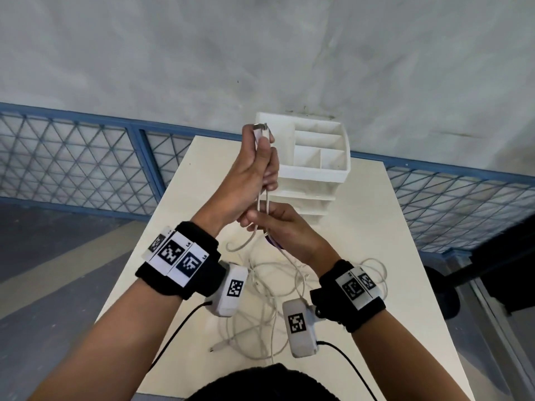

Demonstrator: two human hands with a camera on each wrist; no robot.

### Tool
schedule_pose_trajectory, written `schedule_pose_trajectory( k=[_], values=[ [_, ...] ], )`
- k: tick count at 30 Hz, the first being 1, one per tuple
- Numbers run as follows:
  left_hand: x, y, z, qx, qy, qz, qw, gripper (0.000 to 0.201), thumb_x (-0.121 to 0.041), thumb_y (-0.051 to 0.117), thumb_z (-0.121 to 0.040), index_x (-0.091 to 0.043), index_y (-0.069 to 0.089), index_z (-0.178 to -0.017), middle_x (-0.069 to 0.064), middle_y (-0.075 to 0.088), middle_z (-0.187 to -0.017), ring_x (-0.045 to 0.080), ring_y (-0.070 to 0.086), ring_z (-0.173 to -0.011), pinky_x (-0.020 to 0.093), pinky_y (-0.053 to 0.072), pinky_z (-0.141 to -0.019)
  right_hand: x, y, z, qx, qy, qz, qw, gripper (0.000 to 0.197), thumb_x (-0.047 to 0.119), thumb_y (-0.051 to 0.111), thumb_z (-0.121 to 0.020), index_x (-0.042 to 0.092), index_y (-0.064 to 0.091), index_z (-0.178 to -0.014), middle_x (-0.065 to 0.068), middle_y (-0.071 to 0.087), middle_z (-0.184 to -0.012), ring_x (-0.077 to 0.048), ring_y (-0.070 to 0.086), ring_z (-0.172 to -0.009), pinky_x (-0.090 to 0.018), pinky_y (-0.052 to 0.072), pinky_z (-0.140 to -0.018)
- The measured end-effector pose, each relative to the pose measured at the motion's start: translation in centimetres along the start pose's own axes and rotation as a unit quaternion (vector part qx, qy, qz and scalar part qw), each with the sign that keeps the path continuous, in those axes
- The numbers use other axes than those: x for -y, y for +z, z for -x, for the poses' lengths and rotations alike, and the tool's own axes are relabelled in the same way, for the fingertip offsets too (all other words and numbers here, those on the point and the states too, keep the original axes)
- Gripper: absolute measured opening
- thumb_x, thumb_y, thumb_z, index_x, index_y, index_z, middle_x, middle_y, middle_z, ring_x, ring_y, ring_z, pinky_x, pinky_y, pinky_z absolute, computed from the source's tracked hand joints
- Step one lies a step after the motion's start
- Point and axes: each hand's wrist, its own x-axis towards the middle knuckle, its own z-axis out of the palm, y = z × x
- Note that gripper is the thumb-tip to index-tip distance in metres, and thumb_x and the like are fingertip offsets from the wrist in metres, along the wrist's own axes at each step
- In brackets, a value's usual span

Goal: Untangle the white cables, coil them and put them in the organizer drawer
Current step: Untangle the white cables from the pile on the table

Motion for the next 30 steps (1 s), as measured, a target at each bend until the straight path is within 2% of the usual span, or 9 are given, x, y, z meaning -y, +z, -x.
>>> schedule_pose_trajectory(
  k=[4,7,11,16,18,19,20,23,30],
  values=[
    [-0.2,-0.9,0.1,-0.017,0.000,0.020,1.000,0.023,-0.038,0.022,-0.101,-0.036,0.035,-0.082,-0.006,0.024,-0.061,0.015,0.014,-0.055,0.022,0.024,-0.047,-0.6,-0.8,1.0,0.030,0.017,-0.065,0.997,0.025,0.020,0.037,-0.097,0.012,0.052,-0.078,0.006,0.056,-0.054,-0.013,0.062,-0.062,-0.025,0.050,-0.081],
    [-1.4,-2.9,0.0,-0.075,0.030,0.013,0.997,0.019,-0.039,0.022,-0.100,-0.033,0.034,-0.087,-0.012,0.028,-0.057,0.007,0.021,-0.049,0.018,0.023,-0.042,-1.7,-2.9,2.5,0.014,0.043,0.012,0.999,0.041,0.031,0.037,-0.099,0.009,0.044,-0.066,0.005,0.031,-0.047,-0.015,0.039,-0.044,-0.029,0.049,-0.071],
    [-2.2,-7.5,0.5,-0.153,0.075,-0.072,0.983,0.015,-0.040,0.025,-0.100,-0.033,0.033,-0.090,-0.011,0.032,-0.058,0.008,0.027,-0.049,0.021,0.024,-0.042,-3.9,-7.8,6.0,-0.066,0.121,0.137,0.981,0.050,0.047,0.042,-0.094,0.010,0.039,-0.060,-0.007,0.029,-0.058,-0.014,0.030,-0.049,-0.029,0.030,-0.057],
    [1.4,-4.5,2.3,0.038,-0.047,-0.247,0.967,0.014,-0.033,0.061,-0.088,-0.035,0.049,-0.096,-0.010,0.066,-0.077,-0.004,0.053,-0.056,0.011,0.040,-0.063,-2.1,-8.5,5.7,-0.087,0.114,0.202,0.969,0.043,0.040,0.043,-0.097,0.015,0.040,-0.062,0.002,0.029,-0.057,-0.008,0.024,-0.051,-0.021,0.022,-0.051],
    [3.4,-1.6,2.9,0.124,-0.097,-0.277,0.948,0.031,-0.026,0.075,-0.076,-0.026,0.059,-0.103,-0.010,0.066,-0.083,-0.018,0.059,-0.078,-0.003,0.028,-0.071,-0.1,-7.2,4.4,-0.058,0.083,0.228,0.968,0.046,0.035,0.042,-0.099,0.010,0.040,-0.060,0.005,0.029,-0.053,-0.006,0.025,-0.048,-0.016,0.023,-0.049],
    [4.4,-0.3,3.1,0.140,-0.097,-0.286,0.943,0.024,-0.026,0.076,-0.075,-0.025,0.063,-0.095,-0.013,0.067,-0.071,-0.016,0.060,-0.062,-0.003,0.039,-0.059,0.7,-6.7,4.0,-0.051,0.071,0.237,0.968,0.048,0.034,0.041,-0.099,0.006,0.041,-0.060,0.005,0.030,-0.051,-0.005,0.026,-0.046,-0.014,0.025,-0.048],
    [4.8,0.3,3.1,0.153,-0.097,-0.291,0.939,0.010,-0.026,0.073,-0.078,-0.028,0.064,-0.081,-0.017,0.064,-0.058,-0.010,0.058,-0.054,0.008,0.031,-0.048,1.4,-6.5,3.5,-0.050,0.063,0.240,0.968,0.048,0.032,0.041,-0.099,0.005,0.043,-0.061,0.005,0.032,-0.050,-0.004,0.027,-0.044,-0.013,0.026,-0.048],
    [4.4,0.5,2.9,0.148,-0.087,-0.280,0.945,0.029,-0.024,0.062,-0.088,-0.027,0.060,-0.059,-0.015,0.057,-0.048,-0.002,0.050,-0.048,0.007,0.035,-0.049,2.3,-7.0,3.4,-0.040,0.057,0.207,0.976,0.043,0.033,0.042,-0.099,0.007,0.046,-0.065,-0.001,0.031,-0.055,-0.005,0.026,-0.046,-0.012,0.024,-0.047],
    [2.2,-1.7,2.2,0.048,-0.012,-0.293,0.955,0.037,-0.031,0.054,-0.092,-0.022,0.051,-0.056,-0.001,0.037,-0.053,0.008,0.028,-0.045,0.016,0.024,-0.045,0.0,-10.5,4.4,-0.032,0.114,0.207,0.971,0.042,0.026,0.059,-0.092,0.019,0.033,-0.059,0.004,0.026,-0.054,-0.008,0.024,-0.047,-0.017,0.022,-0.046]
  ],
)
